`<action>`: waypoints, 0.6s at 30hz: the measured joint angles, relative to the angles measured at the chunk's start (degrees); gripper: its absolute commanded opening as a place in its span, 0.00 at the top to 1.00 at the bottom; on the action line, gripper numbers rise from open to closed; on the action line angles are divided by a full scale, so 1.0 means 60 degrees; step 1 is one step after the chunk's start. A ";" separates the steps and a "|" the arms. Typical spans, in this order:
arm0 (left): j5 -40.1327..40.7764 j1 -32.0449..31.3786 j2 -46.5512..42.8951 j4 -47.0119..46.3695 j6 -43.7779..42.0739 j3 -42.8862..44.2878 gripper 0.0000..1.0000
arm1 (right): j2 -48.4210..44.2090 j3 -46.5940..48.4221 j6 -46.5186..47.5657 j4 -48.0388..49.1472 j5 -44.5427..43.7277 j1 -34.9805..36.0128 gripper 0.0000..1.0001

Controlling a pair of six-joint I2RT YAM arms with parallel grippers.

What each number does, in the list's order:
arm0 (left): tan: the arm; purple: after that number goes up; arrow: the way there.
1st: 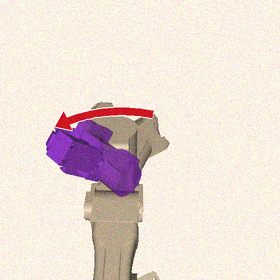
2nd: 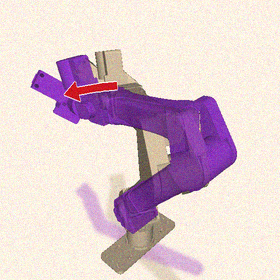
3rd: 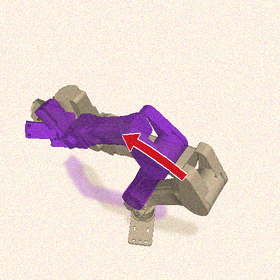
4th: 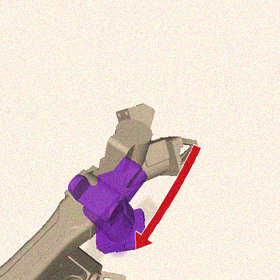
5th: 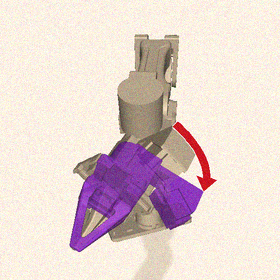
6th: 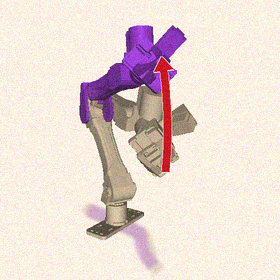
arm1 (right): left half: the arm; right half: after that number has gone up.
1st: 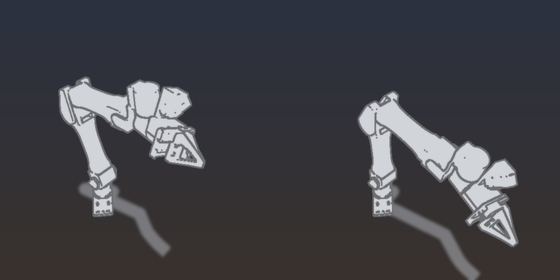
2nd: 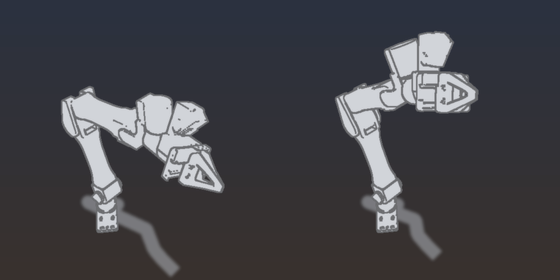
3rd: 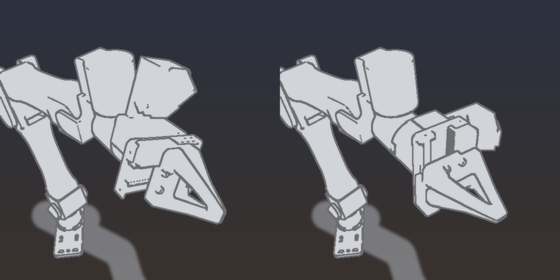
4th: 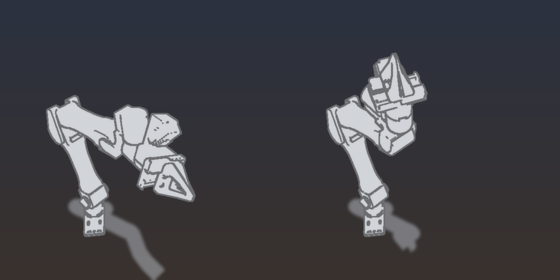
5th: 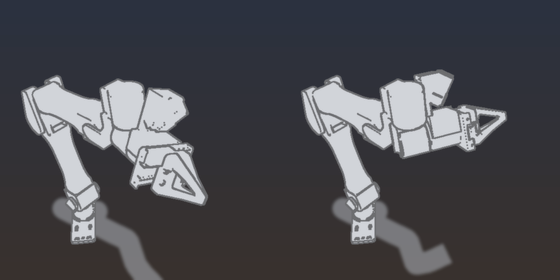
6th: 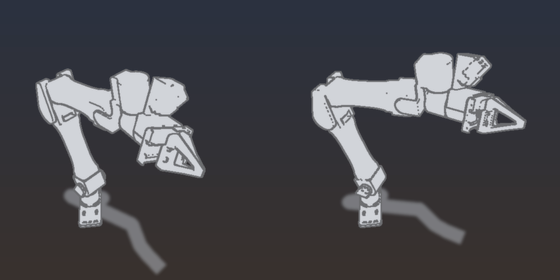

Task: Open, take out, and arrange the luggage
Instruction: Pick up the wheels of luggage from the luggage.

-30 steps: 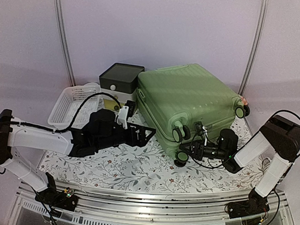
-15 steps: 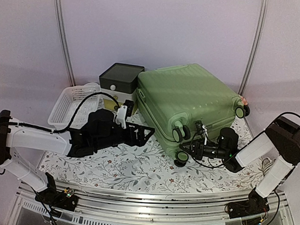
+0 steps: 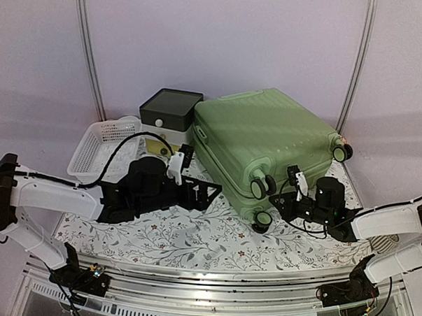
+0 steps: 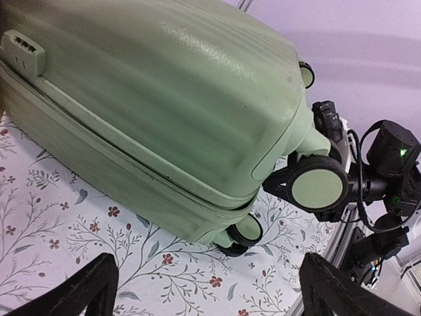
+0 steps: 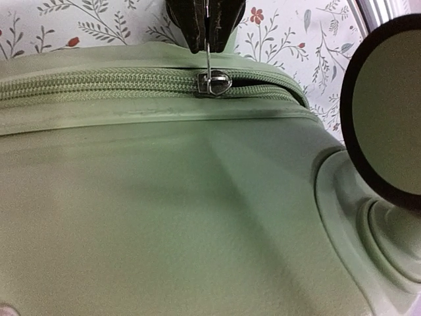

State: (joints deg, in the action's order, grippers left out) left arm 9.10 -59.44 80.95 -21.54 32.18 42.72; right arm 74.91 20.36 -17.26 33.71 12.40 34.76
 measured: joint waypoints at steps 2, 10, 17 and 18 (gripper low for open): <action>0.0033 -0.0095 0.0222 0.0011 0.0091 0.0182 0.02 | -0.0182 -0.0004 0.0025 -0.0262 -0.0291 -0.0066 0.98; 0.0481 -0.0867 0.1151 0.0390 0.0707 0.1224 0.02 | -0.0262 0.0120 0.0244 -0.0656 -0.0430 -0.0127 0.98; 0.1603 -0.1494 0.1796 0.0947 0.1861 0.2583 0.02 | -0.0084 0.0331 0.0543 -0.0914 0.0036 -0.0288 0.98; 0.1810 -0.1610 0.1912 0.1031 0.2073 0.2779 0.02 | -0.0036 0.0364 0.0583 -0.0929 0.0106 -0.0310 0.98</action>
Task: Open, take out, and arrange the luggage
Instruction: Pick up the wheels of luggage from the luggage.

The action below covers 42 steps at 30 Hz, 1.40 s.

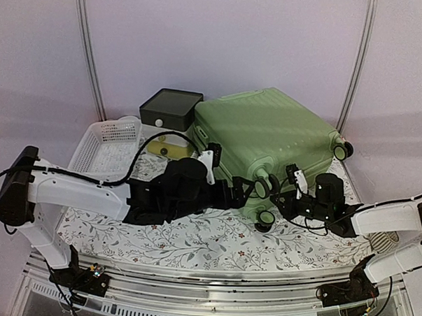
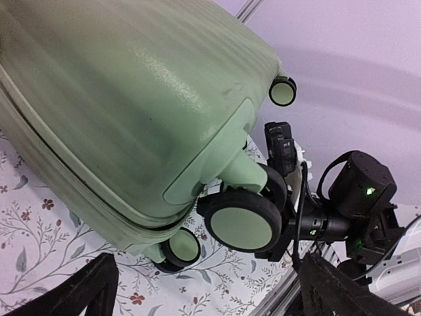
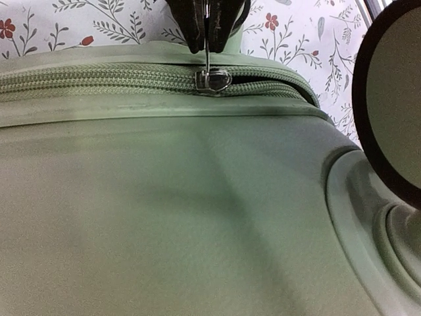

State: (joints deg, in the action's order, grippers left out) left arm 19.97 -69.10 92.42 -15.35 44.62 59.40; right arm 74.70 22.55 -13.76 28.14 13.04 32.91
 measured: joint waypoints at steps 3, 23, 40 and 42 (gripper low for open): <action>0.0510 -0.0291 0.0372 0.0306 0.0605 0.0543 0.02 | 0.0084 0.0069 0.0102 -0.0084 0.0157 -0.0044 0.98; 0.0273 -0.0255 0.2954 0.2816 0.3534 0.4226 0.02 | -0.0120 0.0080 0.0197 -0.0390 0.0328 -0.0113 0.98; -0.1508 0.0346 0.2973 0.0120 0.3767 0.2889 0.61 | -0.0463 0.0076 0.0200 -0.0874 -0.0004 -0.0076 0.98; -0.1563 0.0375 0.2936 -0.0168 0.3738 0.2703 0.68 | -0.0579 0.0073 0.0182 -0.1020 -0.0310 -0.0047 0.98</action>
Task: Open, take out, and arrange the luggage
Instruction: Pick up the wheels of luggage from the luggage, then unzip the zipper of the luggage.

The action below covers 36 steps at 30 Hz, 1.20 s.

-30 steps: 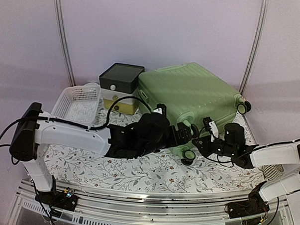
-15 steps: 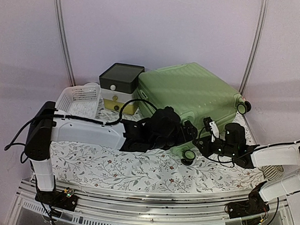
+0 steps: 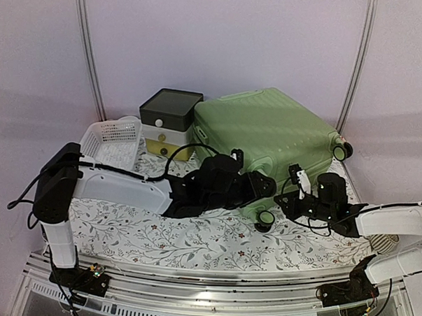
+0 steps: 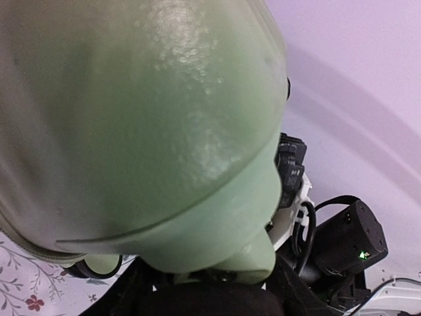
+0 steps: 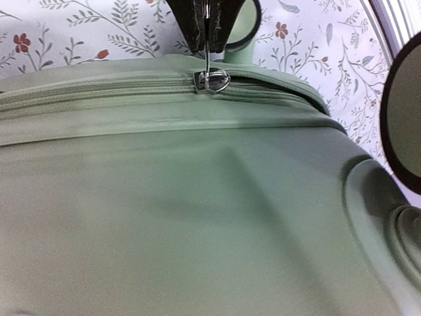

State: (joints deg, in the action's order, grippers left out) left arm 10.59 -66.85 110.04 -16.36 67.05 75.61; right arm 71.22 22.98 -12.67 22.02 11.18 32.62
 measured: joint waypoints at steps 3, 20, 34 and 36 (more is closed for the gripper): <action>0.0004 0.0018 -0.0233 -0.0237 -0.0146 -0.0393 0.77 | -0.0251 -0.0011 -0.0080 -0.0317 -0.0761 -0.0076 0.98; 0.0058 0.0200 -0.2743 -0.0178 -0.0929 -0.3169 0.89 | -0.0871 0.0222 -0.0670 -0.1883 -0.2481 -0.0736 0.98; 0.0423 0.0251 -0.4302 0.0692 -0.1107 -0.4251 0.89 | -0.2692 -0.0277 -0.0820 -0.3238 -0.2758 -0.1144 0.94; 0.0393 0.0244 -0.4408 0.0754 -0.1140 -0.4306 0.89 | -0.2951 -0.0372 -0.0652 -0.3373 -0.2747 -0.1126 0.72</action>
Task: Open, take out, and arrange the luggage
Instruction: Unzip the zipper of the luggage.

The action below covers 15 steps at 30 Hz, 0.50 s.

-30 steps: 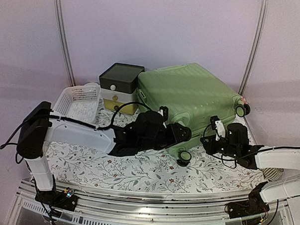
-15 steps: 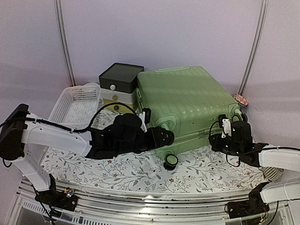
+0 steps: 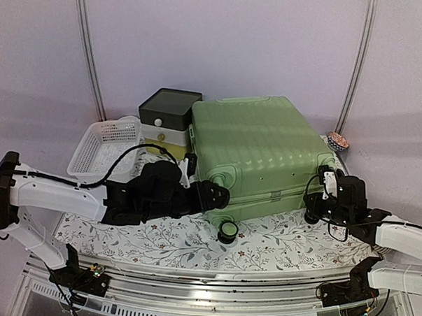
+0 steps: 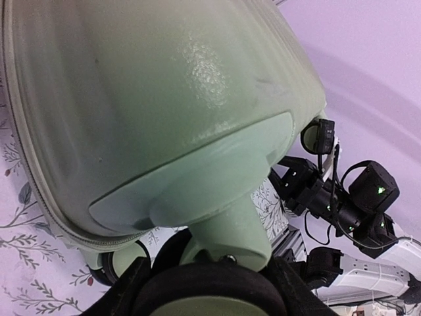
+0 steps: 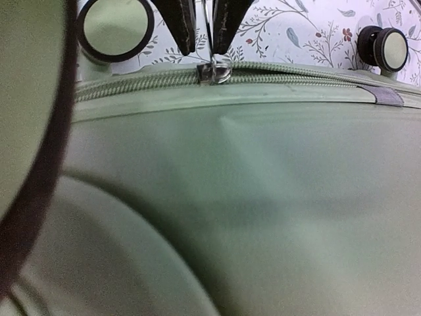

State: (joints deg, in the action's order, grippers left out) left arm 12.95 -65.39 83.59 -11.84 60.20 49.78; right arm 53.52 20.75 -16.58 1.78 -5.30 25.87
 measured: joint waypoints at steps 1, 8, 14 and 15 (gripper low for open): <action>-0.0044 -0.0007 -0.0062 0.0018 -0.0018 -0.0044 0.89 | -0.0146 -0.0044 0.0084 -0.0029 0.0007 0.0004 0.55; -0.0091 0.0000 -0.0433 0.0484 -0.0386 -0.0178 0.79 | -0.1475 0.0018 0.0084 -0.0583 0.0678 -0.0087 0.15; -0.0157 0.0102 -0.0882 0.1082 -0.1191 -0.0259 0.45 | -0.1872 0.1464 -0.0375 -0.3402 0.1574 -0.0656 0.13; -0.0182 0.0120 -0.0965 0.1158 -0.1384 -0.0288 0.39 | -0.1872 0.1818 -0.0423 -0.4065 0.1683 -0.0659 0.13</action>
State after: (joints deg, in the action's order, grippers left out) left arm 11.86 -64.66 77.80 -4.89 51.90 48.05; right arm 42.28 31.66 -19.11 -22.61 4.80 21.91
